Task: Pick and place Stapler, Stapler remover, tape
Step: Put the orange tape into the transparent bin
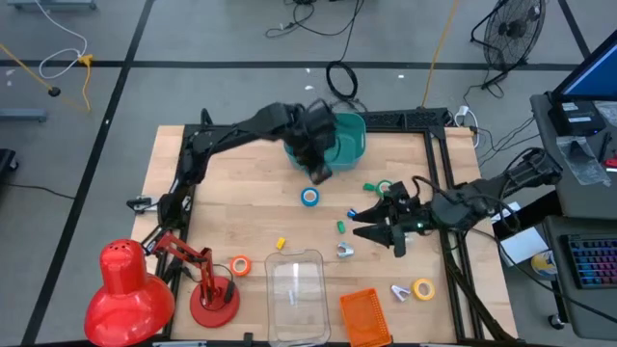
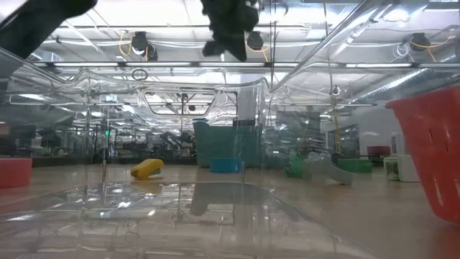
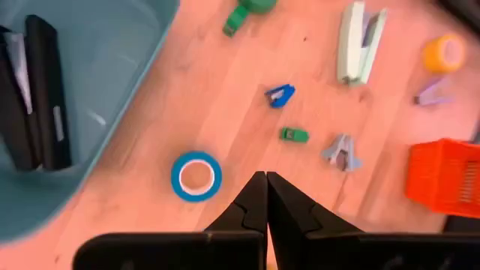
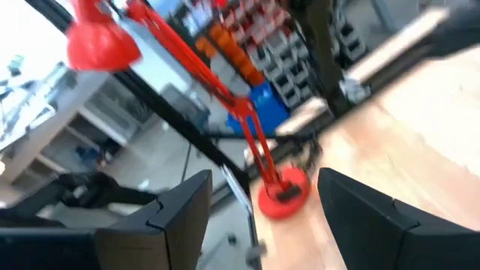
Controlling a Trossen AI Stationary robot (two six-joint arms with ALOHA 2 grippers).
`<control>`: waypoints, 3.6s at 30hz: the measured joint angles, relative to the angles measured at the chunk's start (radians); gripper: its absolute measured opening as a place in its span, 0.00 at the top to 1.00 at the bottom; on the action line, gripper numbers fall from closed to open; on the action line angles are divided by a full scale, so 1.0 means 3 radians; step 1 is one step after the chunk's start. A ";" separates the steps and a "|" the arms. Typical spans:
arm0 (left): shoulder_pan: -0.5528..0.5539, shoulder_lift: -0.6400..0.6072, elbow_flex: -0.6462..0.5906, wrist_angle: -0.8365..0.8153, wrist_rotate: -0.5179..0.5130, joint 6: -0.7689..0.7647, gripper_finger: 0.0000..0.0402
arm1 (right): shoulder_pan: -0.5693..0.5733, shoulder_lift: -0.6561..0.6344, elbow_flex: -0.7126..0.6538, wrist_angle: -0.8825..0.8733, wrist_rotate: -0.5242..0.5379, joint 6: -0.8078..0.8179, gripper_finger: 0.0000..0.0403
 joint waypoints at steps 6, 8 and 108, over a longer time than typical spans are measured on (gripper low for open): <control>-0.0439 -0.0178 -0.0010 -0.0023 -0.0517 -0.0634 0.99 | -0.0480 -0.0092 -0.0004 -0.0593 -0.0822 0.0049 0.41; -0.0541 -0.0188 -0.0010 -0.0017 -0.0642 -0.0823 0.99 | -0.0572 -0.0121 -0.0004 -0.0732 -0.1007 -0.0074 0.41; -0.2288 -0.2022 -0.5151 0.1882 -0.0288 -0.2918 0.52 | -0.0830 -0.0558 -0.0647 -0.0496 -0.1362 -0.0138 0.41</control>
